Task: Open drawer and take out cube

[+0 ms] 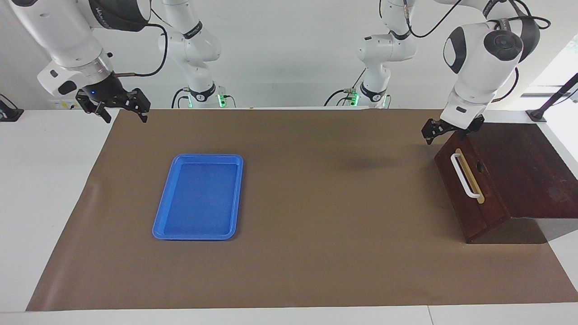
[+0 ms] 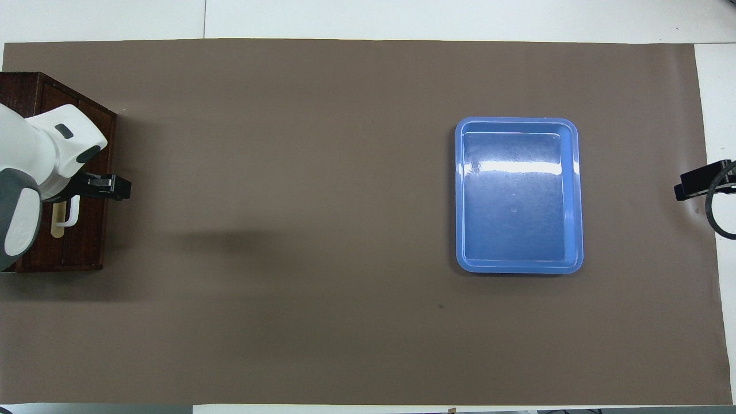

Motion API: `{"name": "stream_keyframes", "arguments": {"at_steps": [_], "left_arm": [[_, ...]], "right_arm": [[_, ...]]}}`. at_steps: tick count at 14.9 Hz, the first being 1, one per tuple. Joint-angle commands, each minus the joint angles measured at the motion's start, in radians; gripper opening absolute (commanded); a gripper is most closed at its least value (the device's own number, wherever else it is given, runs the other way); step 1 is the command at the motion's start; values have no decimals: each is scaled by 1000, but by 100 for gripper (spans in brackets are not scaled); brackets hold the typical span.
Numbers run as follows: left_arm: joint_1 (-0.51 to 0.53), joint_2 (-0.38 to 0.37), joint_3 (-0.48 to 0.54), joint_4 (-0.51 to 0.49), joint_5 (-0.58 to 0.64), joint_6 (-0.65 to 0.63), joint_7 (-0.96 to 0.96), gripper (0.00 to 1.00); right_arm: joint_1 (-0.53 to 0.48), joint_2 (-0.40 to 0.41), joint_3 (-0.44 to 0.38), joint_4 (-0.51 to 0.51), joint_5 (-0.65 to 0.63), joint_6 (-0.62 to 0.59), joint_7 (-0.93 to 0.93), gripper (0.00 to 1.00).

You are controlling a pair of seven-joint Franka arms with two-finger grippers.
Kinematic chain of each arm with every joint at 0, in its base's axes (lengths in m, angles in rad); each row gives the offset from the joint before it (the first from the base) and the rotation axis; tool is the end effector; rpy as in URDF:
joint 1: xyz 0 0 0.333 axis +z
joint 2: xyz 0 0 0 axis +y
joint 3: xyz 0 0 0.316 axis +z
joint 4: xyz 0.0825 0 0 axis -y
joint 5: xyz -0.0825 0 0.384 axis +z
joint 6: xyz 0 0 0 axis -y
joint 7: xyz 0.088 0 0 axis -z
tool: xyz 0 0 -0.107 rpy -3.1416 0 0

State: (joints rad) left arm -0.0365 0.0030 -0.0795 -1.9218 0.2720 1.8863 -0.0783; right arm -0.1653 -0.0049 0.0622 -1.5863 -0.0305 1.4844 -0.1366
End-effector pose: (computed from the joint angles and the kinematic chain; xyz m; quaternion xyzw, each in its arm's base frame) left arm 0.5556 -0.0446 0.4853 -0.9896 0.0632 0.0066 0.1292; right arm 0.5398 -0.0593 0.6129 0.9986 0.0161 -0.0500 0.0095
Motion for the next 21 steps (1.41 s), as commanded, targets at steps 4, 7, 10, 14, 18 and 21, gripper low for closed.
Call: {"name": "stream_keyframes", "arguments": {"at_steps": [4, 7, 10, 14, 18, 21], "left_arm": [[-45, 87, 12, -8, 143, 137, -6, 100], [4, 109, 13, -20, 184, 224, 0, 100], [27, 111, 13, -51, 188, 273, -1, 100], [43, 109, 13, -91, 188, 316, -6, 100], [61, 111, 15, -128, 190, 381, -8, 100], [61, 127, 14, -132, 230, 396, -9, 100]], "right_arm": [[-13, -66, 10, -129, 6, 76, -6, 100], [-13, -70, 10, -136, 6, 66, -14, 100], [-11, -75, 10, -146, 6, 71, -11, 100], [-11, -84, 11, -161, 9, 71, -9, 100], [-13, -87, 10, -187, 53, 80, 32, 100], [-22, -90, 10, -205, 99, 82, 158, 100]]}}
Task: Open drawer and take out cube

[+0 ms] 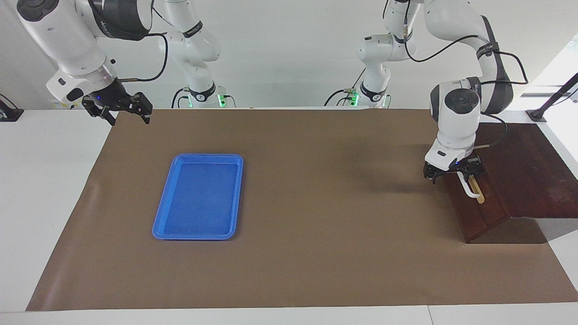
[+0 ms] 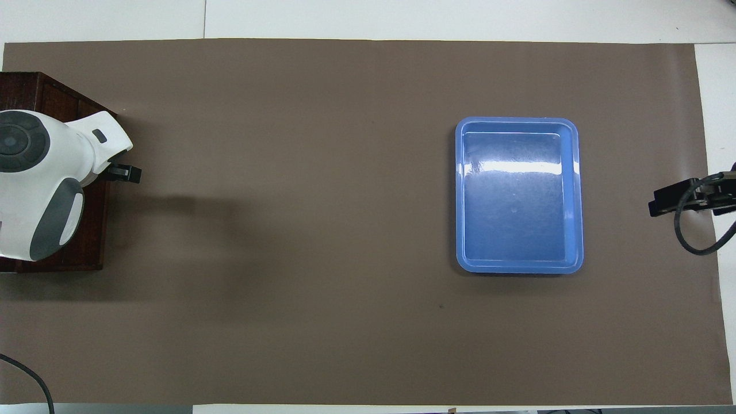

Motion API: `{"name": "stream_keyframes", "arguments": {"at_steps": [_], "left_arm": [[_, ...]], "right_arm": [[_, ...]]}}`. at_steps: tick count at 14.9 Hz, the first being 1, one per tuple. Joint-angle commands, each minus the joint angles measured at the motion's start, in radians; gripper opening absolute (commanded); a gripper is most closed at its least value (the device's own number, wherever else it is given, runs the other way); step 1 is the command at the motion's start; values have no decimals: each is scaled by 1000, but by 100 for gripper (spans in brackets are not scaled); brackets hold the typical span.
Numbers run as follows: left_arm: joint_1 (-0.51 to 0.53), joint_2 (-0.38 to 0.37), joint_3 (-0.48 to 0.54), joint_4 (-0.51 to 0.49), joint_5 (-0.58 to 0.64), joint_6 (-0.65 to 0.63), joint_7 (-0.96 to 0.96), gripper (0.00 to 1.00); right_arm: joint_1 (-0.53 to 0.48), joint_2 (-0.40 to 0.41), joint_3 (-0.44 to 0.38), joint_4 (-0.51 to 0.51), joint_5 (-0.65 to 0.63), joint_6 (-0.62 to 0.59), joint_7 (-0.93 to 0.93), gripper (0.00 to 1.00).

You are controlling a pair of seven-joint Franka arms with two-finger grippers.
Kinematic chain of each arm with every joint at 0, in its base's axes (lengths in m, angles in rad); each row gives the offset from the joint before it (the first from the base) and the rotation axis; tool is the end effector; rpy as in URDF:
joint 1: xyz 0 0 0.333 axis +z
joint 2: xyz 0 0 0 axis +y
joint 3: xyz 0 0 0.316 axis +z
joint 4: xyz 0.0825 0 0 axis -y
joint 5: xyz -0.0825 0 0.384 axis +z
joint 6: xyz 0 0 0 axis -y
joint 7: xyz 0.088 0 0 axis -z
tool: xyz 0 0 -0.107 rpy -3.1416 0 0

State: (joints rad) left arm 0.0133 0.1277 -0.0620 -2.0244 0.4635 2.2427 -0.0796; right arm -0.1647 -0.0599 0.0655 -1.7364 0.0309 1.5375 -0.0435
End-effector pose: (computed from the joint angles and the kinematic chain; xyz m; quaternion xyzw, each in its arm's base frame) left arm 0.5872 -0.0148 0.3980 -0.9750 0.1192 -0.0563 0.1790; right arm 0.5242 -0.0479 0.5767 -0.9971 0.0285 0.0684 0.0184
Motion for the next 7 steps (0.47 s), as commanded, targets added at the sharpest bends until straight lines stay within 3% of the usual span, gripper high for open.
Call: {"name": "stream_keyframes", "arguments": {"at_steps": [1, 3, 7], "left_arm": [[4, 7, -4, -30, 38, 41, -8, 100], [-6, 21, -2, -19, 46, 31, -16, 100], [-4, 24, -4, -1, 172, 24, -12, 100]], "right_arm": [[-22, -35, 7, -71, 41, 38, 127, 100], [-22, -28, 7, -89, 76, 55, 232, 100], [-7, -6, 11, -98, 125, 61, 371, 100]]}}
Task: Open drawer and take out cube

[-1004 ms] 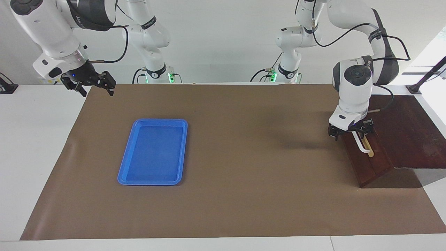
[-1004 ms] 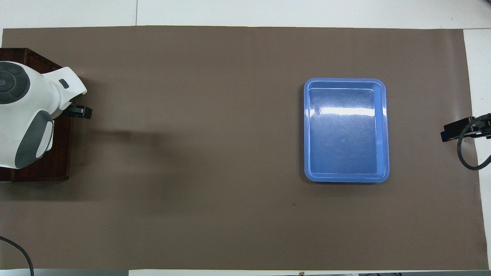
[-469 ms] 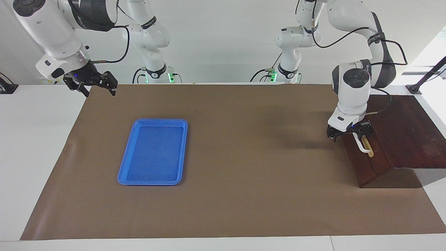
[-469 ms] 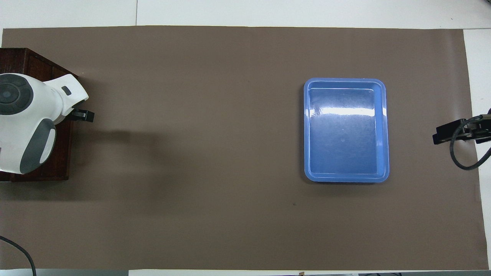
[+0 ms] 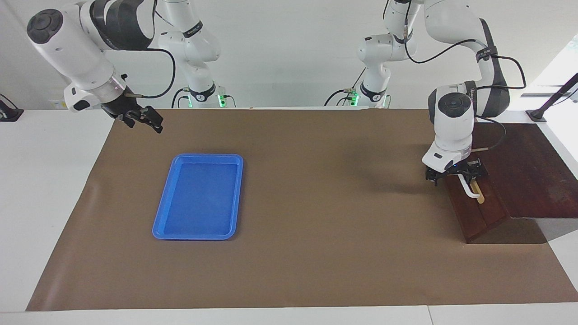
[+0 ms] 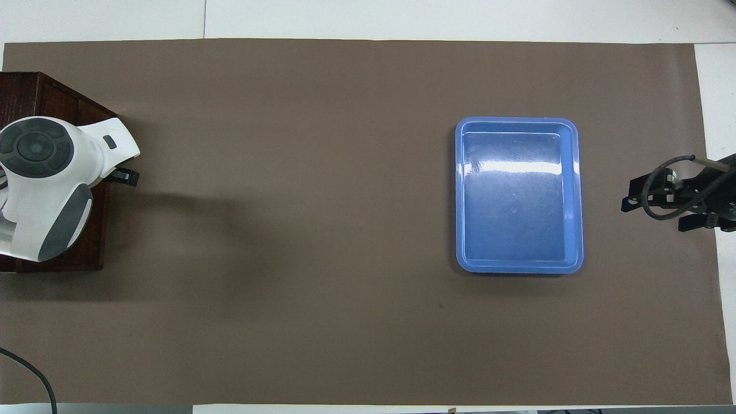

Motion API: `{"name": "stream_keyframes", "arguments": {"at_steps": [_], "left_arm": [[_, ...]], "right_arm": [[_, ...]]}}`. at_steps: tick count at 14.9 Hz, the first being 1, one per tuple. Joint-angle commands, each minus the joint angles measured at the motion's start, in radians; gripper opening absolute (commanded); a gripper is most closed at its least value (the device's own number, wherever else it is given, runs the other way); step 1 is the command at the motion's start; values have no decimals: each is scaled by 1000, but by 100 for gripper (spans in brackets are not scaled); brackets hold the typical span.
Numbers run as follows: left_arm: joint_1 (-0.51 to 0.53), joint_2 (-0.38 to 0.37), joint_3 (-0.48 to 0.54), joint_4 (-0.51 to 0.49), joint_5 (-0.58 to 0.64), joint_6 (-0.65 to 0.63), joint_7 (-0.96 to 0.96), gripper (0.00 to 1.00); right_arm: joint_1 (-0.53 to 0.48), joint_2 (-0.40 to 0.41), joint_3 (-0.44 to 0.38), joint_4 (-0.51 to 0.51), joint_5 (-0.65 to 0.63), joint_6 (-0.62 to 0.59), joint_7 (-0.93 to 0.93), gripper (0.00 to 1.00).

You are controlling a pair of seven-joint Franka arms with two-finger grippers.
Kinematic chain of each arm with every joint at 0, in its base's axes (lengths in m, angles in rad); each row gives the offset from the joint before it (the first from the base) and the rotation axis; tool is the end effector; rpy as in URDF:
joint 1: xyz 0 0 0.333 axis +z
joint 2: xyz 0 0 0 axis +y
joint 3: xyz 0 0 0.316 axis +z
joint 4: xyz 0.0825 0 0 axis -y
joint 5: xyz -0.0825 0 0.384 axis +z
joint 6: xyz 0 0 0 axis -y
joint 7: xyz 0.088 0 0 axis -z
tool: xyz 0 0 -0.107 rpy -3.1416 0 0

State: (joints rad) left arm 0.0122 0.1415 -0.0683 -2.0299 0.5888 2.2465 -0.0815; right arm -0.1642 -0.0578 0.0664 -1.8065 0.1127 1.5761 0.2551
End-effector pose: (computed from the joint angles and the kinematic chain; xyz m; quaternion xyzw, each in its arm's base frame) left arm 0.5881 -0.0163 0.3891 -0.9596 0.1601 -0.0525 0.2254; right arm 0.5238 -0.0386 0.5465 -0.9784 0.1799 0.0901 0.0472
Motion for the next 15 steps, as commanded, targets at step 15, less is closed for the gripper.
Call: {"name": "stream_keyframes", "arguments": {"at_steps": [15], "left_arm": [[-242, 35, -5, 72, -245, -74, -394, 100]], "right_arm": [[110, 87, 18, -28, 344, 55, 660, 100]]}}
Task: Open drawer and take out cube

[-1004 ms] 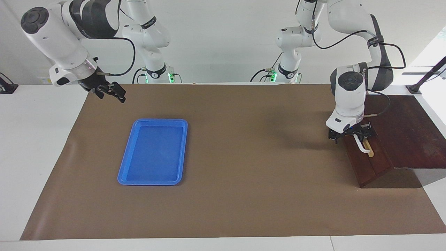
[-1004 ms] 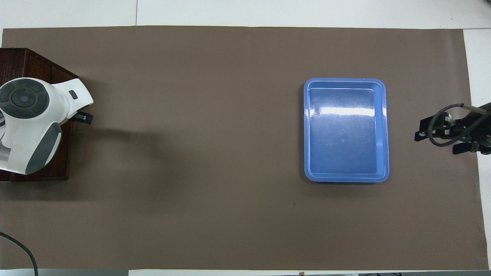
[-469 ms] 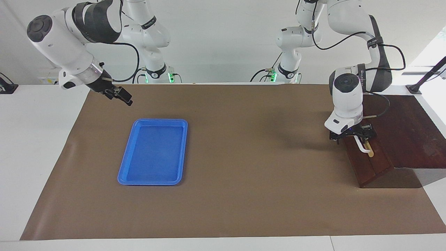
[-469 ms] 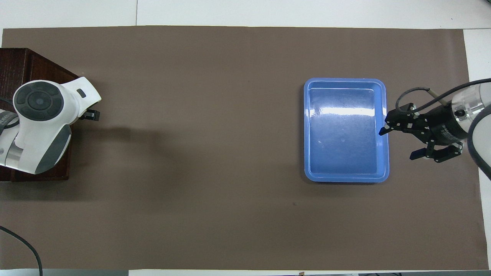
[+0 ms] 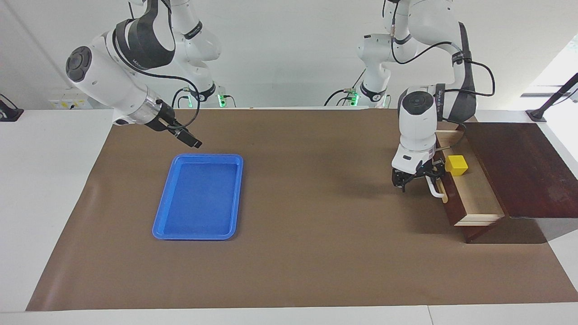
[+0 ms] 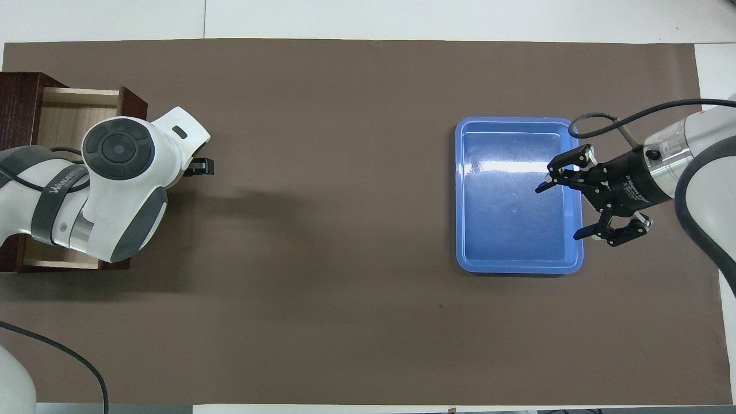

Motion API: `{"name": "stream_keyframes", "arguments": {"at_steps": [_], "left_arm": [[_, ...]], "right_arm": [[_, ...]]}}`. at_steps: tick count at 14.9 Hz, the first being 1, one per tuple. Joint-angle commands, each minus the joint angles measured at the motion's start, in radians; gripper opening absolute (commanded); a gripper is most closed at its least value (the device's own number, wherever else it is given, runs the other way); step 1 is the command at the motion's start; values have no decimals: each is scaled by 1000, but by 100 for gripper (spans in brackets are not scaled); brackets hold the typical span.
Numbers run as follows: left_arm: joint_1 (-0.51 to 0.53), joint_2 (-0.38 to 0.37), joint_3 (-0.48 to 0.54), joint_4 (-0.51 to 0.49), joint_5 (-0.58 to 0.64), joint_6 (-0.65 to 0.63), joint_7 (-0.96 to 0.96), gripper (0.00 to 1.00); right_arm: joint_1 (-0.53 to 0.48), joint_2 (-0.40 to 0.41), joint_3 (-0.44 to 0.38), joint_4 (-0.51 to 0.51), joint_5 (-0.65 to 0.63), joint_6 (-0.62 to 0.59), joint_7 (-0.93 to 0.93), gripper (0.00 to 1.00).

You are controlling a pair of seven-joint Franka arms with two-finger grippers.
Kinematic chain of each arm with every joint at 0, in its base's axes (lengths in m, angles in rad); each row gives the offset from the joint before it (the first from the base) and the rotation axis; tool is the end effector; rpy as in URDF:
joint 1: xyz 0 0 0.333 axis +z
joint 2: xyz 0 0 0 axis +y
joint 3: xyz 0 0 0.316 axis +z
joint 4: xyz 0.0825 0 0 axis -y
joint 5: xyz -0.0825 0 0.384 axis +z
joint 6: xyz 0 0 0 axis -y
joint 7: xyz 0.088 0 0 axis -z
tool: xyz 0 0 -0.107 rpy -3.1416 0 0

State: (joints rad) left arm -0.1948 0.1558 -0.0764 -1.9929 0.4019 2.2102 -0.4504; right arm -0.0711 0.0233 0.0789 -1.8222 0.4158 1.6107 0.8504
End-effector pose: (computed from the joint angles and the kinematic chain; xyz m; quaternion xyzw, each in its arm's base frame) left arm 0.5752 -0.1451 0.3926 -0.9866 0.0253 -0.0847 0.1369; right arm 0.5446 0.0457 0.5063 -0.8734 0.4267 0.1894 0.1385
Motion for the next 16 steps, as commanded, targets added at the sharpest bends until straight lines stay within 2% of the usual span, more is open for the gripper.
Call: {"name": "stream_keyframes", "arguments": {"at_steps": [1, 6, 9, 11, 13, 15, 16], "left_arm": [[-40, 31, 3, 52, -84, -50, -27, 100], [-31, 42, 3, 143, -126, -145, -22, 100], [43, 67, 10, 351, -277, -321, -27, 100], [125, 62, 17, 425, -329, -395, -25, 100], [233, 29, 17, 413, -409, -406, -28, 100], [274, -2, 18, 358, -419, -405, -74, 100], [276, -31, 20, 292, -417, -390, -164, 100]], "right_arm": [[22, 9, 5, -11, 46, 24, 97, 100], [54, 27, 5, -28, 127, 81, 228, 100], [111, 30, 5, -51, 162, 156, 300, 100], [132, 36, 5, -58, 187, 182, 331, 100], [157, 47, 5, -60, 208, 219, 370, 100], [163, 59, 5, -62, 248, 248, 398, 100], [175, 59, 5, -62, 251, 252, 403, 100]]}}
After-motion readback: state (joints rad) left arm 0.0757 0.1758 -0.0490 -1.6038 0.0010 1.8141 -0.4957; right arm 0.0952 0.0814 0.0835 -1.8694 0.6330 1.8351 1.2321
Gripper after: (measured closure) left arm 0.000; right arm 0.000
